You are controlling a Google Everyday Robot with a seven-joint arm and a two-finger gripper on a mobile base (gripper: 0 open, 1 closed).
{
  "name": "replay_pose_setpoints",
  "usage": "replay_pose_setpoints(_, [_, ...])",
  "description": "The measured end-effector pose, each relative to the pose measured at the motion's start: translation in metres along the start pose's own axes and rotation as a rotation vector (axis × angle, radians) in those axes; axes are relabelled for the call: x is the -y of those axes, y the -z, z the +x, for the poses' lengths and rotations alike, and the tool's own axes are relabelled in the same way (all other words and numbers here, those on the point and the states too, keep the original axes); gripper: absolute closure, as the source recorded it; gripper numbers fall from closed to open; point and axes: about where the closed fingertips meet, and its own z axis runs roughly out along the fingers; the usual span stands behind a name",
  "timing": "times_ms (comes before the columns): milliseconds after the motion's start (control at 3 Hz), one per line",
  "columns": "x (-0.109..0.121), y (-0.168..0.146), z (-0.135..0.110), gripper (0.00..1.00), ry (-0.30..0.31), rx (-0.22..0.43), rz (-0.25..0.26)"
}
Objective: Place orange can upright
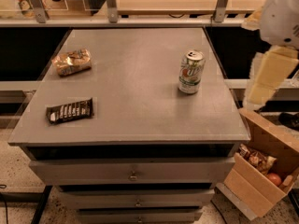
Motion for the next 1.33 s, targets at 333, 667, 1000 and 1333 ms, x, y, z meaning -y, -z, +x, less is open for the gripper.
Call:
replay_pose_setpoints(333, [0.022, 0.002, -0.038, 0.00, 0.086, -0.007, 0.024])
replay_pose_setpoints(667, [0.045, -0.002, -0.092, 0.00, 0.221, -0.038, 0.048])
replay_pose_setpoints(1000, [0.070, -0.019, -0.147, 0.00, 0.364, -0.048, 0.058])
replay_pose_setpoints(1333, [0.087, -0.058, -0.193, 0.00, 0.456, -0.062, 0.047])
